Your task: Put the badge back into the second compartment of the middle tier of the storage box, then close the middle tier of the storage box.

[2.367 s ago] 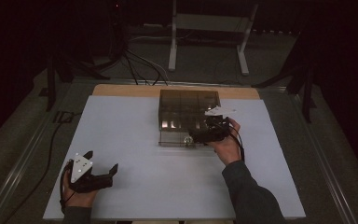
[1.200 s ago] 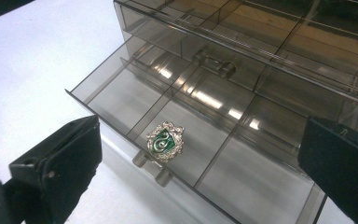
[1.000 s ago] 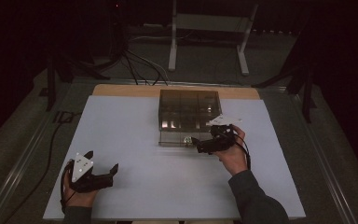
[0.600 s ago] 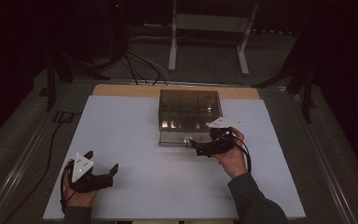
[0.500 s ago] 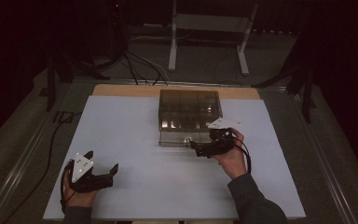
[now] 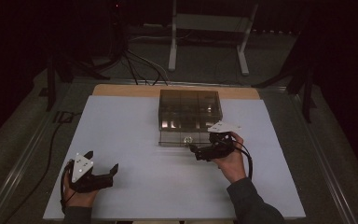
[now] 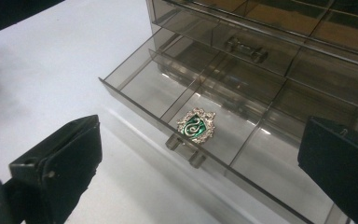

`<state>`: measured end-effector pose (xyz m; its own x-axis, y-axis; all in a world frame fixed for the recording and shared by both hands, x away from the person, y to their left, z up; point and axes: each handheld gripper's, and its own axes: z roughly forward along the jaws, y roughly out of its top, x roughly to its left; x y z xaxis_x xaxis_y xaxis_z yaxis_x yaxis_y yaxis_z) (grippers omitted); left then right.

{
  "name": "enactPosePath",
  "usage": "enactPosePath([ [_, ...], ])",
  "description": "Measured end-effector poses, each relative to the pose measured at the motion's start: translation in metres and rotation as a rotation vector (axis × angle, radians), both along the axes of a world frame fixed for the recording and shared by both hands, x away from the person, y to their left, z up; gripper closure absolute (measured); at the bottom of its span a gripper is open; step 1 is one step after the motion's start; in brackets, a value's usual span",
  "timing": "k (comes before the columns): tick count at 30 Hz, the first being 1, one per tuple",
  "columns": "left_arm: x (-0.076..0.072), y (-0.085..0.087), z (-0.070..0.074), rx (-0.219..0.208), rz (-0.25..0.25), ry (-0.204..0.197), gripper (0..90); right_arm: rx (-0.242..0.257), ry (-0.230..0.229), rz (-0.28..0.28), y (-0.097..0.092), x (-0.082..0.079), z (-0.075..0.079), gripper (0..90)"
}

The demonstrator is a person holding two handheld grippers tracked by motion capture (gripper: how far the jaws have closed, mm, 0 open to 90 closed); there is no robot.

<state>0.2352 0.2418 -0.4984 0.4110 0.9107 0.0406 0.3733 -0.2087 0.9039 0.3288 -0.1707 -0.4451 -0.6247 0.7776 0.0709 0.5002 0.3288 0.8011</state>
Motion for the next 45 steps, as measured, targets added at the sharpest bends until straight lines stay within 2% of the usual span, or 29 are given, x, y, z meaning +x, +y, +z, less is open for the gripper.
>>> enactPosePath([
  [5,0.001,0.0,0.0,0.001,-0.002,-0.001,0.6,-0.002,0.01,-0.011,0.0,-0.001,-0.006,0.0],
  [10,0.001,0.0,0.0,0.001,-0.002,-0.001,0.6,0.012,-0.001,-0.018,-0.001,-0.006,-0.008,0.0],
  [14,0.001,0.0,0.0,0.0,-0.002,-0.001,0.6,-0.01,-0.024,-0.038,-0.002,-0.009,-0.008,0.0],
  [20,0.001,-0.001,0.0,0.002,-0.006,0.0,0.6,0.009,-0.035,-0.05,-0.007,-0.011,-0.009,0.0],
  [25,0.001,-0.001,0.0,0.003,-0.007,0.001,0.6,0.02,-0.024,-0.066,-0.015,-0.013,-0.015,0.0],
  [45,0.001,-0.002,-0.001,0.005,-0.008,0.001,0.6,0.011,0.002,-0.034,-0.012,-0.022,-0.018,0.0],
])
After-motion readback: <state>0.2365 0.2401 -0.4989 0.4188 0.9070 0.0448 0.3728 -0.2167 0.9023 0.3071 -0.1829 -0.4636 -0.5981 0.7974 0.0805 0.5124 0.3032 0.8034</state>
